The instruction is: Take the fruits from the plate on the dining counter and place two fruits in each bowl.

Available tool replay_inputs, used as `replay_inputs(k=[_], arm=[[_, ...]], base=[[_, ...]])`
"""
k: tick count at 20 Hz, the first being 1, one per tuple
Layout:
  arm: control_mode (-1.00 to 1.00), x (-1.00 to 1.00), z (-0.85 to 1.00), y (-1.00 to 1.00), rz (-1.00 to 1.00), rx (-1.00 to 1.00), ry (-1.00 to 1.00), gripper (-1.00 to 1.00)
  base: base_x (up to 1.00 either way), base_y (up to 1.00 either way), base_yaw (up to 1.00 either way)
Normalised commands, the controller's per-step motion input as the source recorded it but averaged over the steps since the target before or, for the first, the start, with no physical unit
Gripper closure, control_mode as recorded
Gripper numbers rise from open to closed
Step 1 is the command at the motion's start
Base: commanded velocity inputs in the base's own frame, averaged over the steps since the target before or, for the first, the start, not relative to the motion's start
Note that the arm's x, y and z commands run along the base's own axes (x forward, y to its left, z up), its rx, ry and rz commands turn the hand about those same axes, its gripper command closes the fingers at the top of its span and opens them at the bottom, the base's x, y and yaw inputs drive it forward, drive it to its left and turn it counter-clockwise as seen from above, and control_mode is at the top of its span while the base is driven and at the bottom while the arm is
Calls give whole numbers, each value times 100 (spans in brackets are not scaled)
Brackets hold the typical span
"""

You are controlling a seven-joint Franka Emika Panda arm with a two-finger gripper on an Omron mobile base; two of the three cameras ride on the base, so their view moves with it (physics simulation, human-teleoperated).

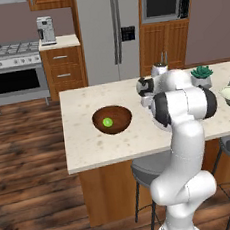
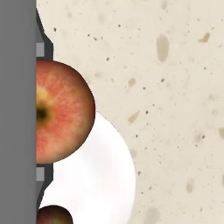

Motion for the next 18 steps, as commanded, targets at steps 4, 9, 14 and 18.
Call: replay_inputs(k=[4,9,14,18], arm=[[-100,0,46,78,11,0,0,100],[-100,0,24,64,11,4,0,100],[-100,0,9,54,9,1,0,100],[-100,0,-8,32,8,0,0,100]], base=[[0,0,0],[0,0,0],[0,0,0],[0,0,0]])
